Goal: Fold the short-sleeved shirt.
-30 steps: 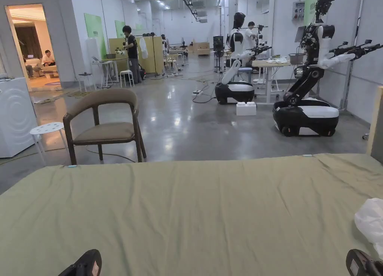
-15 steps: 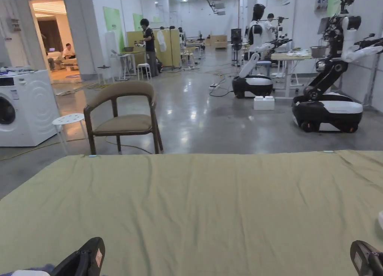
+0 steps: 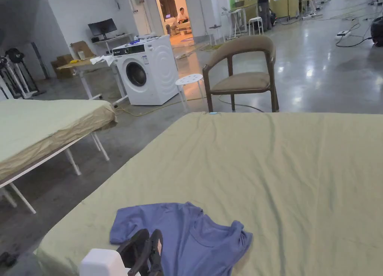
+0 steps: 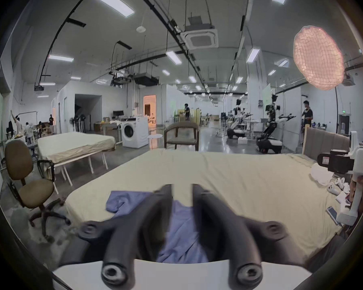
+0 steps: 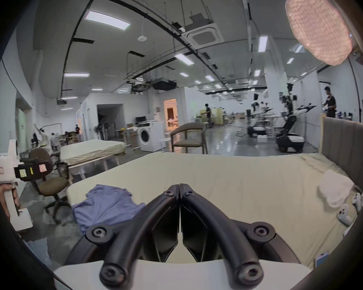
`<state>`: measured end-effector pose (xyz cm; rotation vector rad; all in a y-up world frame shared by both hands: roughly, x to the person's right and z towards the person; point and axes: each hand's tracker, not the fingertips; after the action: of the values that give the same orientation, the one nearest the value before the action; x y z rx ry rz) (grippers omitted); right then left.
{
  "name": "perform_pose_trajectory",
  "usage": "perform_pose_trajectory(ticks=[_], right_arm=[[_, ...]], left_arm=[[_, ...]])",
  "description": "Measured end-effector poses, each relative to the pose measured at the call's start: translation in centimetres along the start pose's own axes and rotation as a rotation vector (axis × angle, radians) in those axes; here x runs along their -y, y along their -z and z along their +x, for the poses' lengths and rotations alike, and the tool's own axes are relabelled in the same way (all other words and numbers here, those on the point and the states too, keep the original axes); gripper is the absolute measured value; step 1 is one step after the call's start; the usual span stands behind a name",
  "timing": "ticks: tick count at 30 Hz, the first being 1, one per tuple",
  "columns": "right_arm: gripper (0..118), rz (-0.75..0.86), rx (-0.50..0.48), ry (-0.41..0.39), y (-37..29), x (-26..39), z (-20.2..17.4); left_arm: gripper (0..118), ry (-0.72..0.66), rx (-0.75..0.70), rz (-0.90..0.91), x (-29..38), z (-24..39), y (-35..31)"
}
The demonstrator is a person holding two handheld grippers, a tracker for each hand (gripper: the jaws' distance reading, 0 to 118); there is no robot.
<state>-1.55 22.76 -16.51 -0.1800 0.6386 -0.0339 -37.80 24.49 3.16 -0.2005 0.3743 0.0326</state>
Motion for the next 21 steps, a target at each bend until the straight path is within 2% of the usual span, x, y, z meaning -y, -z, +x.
perform_pose_trajectory(ticks=[1,2,3,4,5,8,10,14,16,20,21], right_arm=[[0,-0.005,-0.007,-0.007,0.3,0.2,-0.4],[0,-0.016,-0.019,-0.018,0.5,0.5,-0.7],[0,-0.029,-0.026,-0.029,0.6,0.8,-1.0],[0,-0.042,-0.03,-0.038,0.6,1.1,-1.1],[0,-0.058,-0.031,-0.048,0.5,1.5,-1.2],[0,-0.144,-0.006,-0.097,0.3,3.3,-1.0],[0,-0.203,0.023,-0.127,0.0,4.6,-0.5],[0,-0.316,0.099,-0.098,-1.3,7.2,1.2],[0,-0.352,0.152,-0.075,-2.5,8.3,2.2],[0,-0.44,0.271,-0.014,-4.7,10.9,4.4],[0,-0.459,0.295,0.003,-5.2,11.5,5.0]], left_arm=[[46,0.002,-0.008,-0.024,0.3,-0.5,0.7],[72,0.016,-0.015,-0.067,0.6,-1.1,1.9],[88,0.039,-0.009,-0.115,1.1,-1.6,3.4],[99,0.063,0.006,-0.143,1.8,-2.1,5.0],[102,0.096,0.04,-0.181,2.7,-2.5,7.0],[102,0.174,0.133,-0.353,5.3,-3.3,13.5],[102,0.195,0.184,-0.404,7.4,-3.7,18.0],[83,0.296,0.181,-0.598,11.5,-4.4,26.5],[83,0.351,0.176,-0.645,13.3,-4.7,28.9],[83,0.263,0.106,-0.756,15.5,-5.9,32.8],[84,0.183,0.141,-0.776,15.7,-6.3,33.4]])
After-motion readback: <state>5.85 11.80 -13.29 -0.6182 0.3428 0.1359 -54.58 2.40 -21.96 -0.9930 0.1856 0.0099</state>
